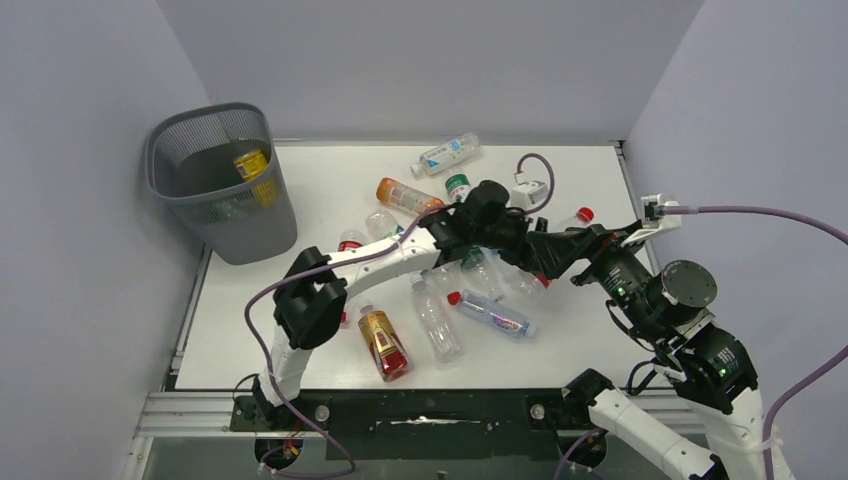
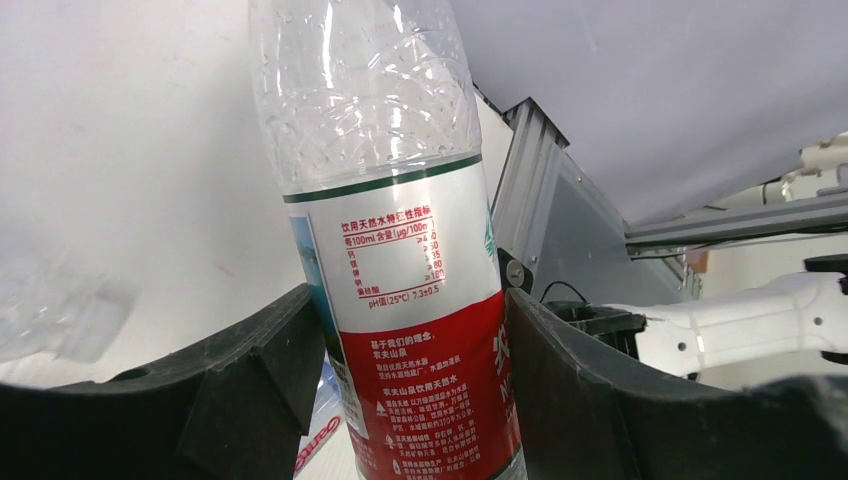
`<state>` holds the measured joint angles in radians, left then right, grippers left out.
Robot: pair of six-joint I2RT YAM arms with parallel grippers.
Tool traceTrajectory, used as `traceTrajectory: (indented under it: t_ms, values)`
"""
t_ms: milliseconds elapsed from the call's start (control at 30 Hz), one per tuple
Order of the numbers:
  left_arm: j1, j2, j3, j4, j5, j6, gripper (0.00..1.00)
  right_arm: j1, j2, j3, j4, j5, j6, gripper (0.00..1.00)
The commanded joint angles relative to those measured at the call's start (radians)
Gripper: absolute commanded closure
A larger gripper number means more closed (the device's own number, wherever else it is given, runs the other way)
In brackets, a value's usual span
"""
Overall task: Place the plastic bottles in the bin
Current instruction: Pick up the plastic bottle at the center of the board.
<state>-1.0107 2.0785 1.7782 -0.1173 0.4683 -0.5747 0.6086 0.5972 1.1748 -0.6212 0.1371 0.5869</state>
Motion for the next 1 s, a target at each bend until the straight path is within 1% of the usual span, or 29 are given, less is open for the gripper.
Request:
traceTrajectory:
  t_ms: [0,233,400,667,833,967]
  values:
    - [0.09,-0.157,-0.079,0.17,0.068,-0.052,0.42,0.0,-0.013,0.008,0.066,-0.016,-0.016,0.02]
    - [0.204,-0.282,-0.158,0.145,0.051,-0.021,0.42,0.0,-0.015,-0.009,0.075,-0.018,-0.013,0.02]
    - [0.28,-0.364,-0.167,0.052,0.005,0.038,0.42,0.0,-0.011,-0.017,0.076,-0.019,-0.01,0.02]
    - [0.421,-0.497,-0.13,-0.161,-0.188,0.169,0.42,0.0,-0.004,-0.06,0.083,-0.04,0.006,0.02]
    - [0.499,-0.57,-0.099,-0.28,-0.322,0.249,0.41,0.001,-0.018,-0.156,0.099,-0.064,0.041,0.02]
    - [0.604,-0.598,-0.054,-0.349,-0.357,0.275,0.41,0.0,-0.025,-0.229,0.13,-0.086,0.071,0.02]
